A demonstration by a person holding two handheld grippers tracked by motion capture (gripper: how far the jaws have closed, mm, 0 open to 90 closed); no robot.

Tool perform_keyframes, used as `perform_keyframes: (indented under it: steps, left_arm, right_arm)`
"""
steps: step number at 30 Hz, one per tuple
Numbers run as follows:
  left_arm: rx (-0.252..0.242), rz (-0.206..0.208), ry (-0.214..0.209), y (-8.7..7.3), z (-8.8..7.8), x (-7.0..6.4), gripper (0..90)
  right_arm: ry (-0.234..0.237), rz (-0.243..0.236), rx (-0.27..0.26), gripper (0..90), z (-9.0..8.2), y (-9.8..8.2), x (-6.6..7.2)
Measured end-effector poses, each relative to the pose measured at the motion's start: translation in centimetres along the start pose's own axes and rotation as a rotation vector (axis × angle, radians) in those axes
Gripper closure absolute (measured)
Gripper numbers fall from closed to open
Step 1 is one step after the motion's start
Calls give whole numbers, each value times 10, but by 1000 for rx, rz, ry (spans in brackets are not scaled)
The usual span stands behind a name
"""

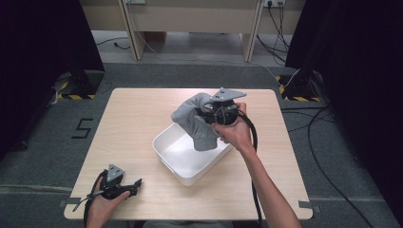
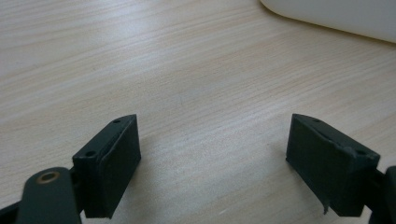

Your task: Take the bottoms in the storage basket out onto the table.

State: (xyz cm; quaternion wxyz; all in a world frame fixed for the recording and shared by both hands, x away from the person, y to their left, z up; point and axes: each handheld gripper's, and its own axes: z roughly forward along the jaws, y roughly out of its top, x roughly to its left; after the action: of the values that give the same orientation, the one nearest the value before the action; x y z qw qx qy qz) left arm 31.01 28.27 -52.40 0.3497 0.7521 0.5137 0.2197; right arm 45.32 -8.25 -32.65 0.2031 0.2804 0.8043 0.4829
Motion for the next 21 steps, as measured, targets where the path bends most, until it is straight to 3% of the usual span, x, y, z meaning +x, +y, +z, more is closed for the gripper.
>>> perform_keyframes:
  steps: [15, 21]
  left_arm:
    - [-1, -1, 3, 0, 0, 0, 165]
    - [-1, 0, 3, 0, 0, 0, 165]
  right_arm:
    - [-59, 16, -46, 666, -49, 6, -24]
    - [-106, 34, -61, 666, -79, 1, -41]
